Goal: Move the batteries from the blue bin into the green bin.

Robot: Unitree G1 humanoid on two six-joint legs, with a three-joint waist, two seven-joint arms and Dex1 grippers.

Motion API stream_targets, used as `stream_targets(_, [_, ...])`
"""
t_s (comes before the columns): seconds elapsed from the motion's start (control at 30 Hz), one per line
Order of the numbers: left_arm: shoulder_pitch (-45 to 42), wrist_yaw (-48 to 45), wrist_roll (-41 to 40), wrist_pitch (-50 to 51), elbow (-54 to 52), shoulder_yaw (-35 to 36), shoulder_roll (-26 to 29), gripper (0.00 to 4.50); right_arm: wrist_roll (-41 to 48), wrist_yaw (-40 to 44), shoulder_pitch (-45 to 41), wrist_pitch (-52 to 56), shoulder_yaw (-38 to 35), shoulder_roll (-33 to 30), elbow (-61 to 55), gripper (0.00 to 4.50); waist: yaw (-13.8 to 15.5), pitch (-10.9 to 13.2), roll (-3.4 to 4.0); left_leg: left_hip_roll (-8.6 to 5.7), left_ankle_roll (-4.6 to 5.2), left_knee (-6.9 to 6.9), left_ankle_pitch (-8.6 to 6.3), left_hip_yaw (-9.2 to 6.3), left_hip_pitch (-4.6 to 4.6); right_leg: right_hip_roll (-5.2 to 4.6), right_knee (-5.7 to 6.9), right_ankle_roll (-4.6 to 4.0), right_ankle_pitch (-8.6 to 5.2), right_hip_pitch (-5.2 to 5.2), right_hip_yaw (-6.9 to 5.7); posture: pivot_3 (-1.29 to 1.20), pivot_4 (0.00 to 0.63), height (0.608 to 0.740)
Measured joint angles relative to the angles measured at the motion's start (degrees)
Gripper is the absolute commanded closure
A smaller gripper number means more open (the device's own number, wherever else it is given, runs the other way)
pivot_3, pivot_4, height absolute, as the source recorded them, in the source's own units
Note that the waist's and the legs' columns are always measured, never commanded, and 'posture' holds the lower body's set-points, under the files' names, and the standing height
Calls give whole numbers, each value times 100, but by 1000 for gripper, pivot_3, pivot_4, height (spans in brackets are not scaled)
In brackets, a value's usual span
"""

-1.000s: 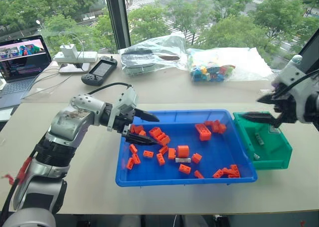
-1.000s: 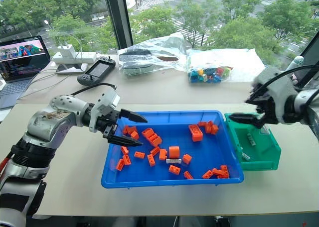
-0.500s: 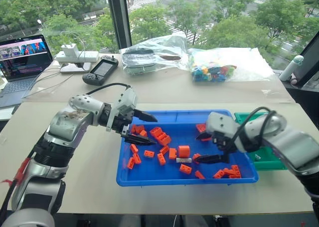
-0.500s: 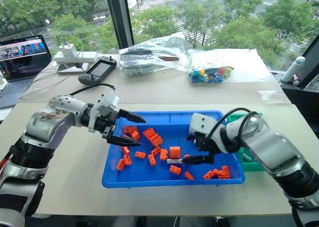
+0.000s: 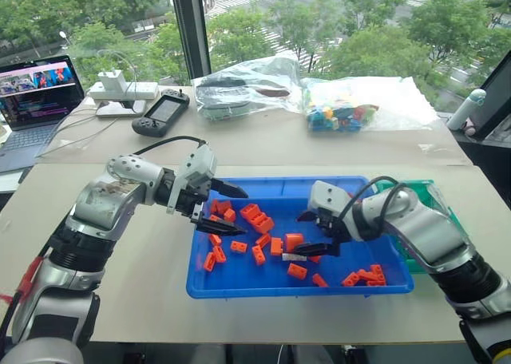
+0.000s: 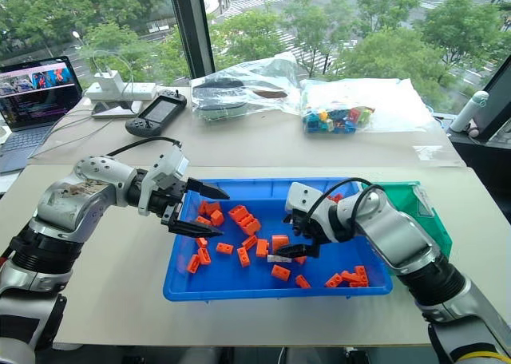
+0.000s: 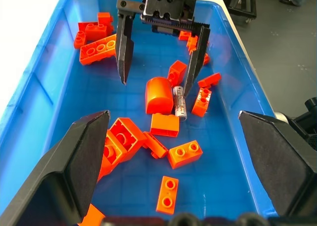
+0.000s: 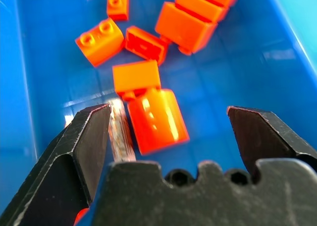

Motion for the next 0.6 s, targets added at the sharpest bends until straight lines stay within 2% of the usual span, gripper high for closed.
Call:
stream_targets(0.1, [0, 4, 1, -5, 0, 0, 0, 0, -61, -29, 42, 0, 6, 41, 102, 1848, 0, 0, 0, 0, 0, 0, 0, 0, 0, 0, 0, 0, 0, 0, 0, 0, 150, 732])
stream_targets(0.13, [0, 7, 1, -5, 0, 0, 0, 0, -105, -30, 68, 0, 11, 41, 127, 2309, 1, 0, 0, 0, 0, 0, 0, 0, 0, 0, 1, 0, 0, 0, 0, 0, 150, 732])
stream_targets(0.23, [0, 16, 3, -6, 0, 0, 0, 0, -147, -27, 81, -2, 5, 48, 174, 3065, 0, 0, 0, 0, 0, 0, 0, 0, 0, 0, 0, 0, 0, 1, 0, 0, 150, 732])
stream_targets(0.4, [0, 36, 8, -10, 0, 0, 0, 0, -137, -31, 72, -1, -152, 51, 240, 3067, 1, 0, 0, 0, 0, 0, 0, 0, 0, 0, 0, 0, 0, 0, 0, 0, 150, 732])
stream_targets(0.6, [-10, 46, 22, -24, 4, -6, -43, 0, 53, -30, -288, 62, -882, -210, 329, 3067, 5, 0, 0, 0, 0, -1, 0, 0, 0, 0, 0, 0, 0, 1, -1, 0, 150, 732])
